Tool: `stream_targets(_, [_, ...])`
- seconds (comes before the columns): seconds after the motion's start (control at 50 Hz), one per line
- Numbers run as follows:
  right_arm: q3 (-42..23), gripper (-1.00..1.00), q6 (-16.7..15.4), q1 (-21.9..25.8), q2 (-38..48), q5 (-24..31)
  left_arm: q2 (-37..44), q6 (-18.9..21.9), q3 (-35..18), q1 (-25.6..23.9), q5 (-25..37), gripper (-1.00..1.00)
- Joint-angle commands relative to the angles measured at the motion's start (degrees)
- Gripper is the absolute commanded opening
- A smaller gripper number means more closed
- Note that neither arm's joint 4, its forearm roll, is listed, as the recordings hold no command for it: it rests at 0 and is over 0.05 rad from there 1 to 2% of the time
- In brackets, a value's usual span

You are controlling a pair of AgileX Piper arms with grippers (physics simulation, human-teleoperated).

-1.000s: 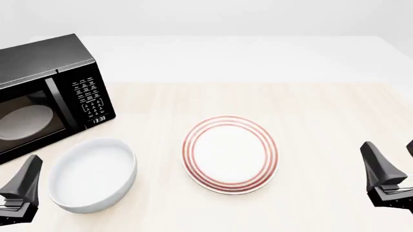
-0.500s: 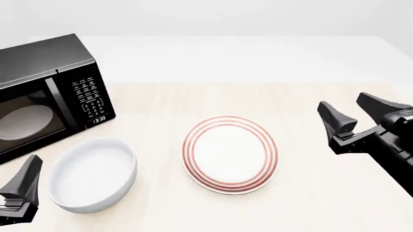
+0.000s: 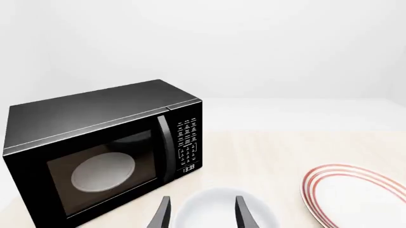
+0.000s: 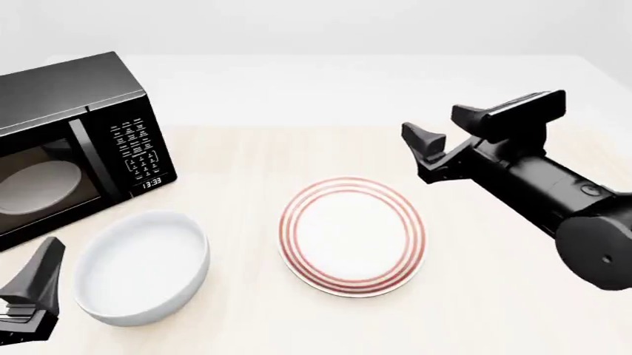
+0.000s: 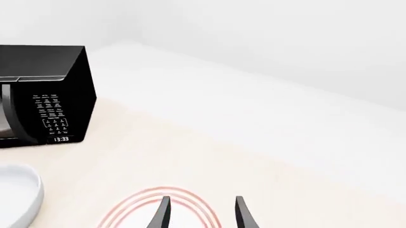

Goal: Put the white bowl to the right of the plate.

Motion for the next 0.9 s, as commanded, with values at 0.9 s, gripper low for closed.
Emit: stream_targets(0.9, [-35.1,1.0,0.1,20.8,29.3,15.0,0.0,0.0,0.0,0.0,0.0,1.0])
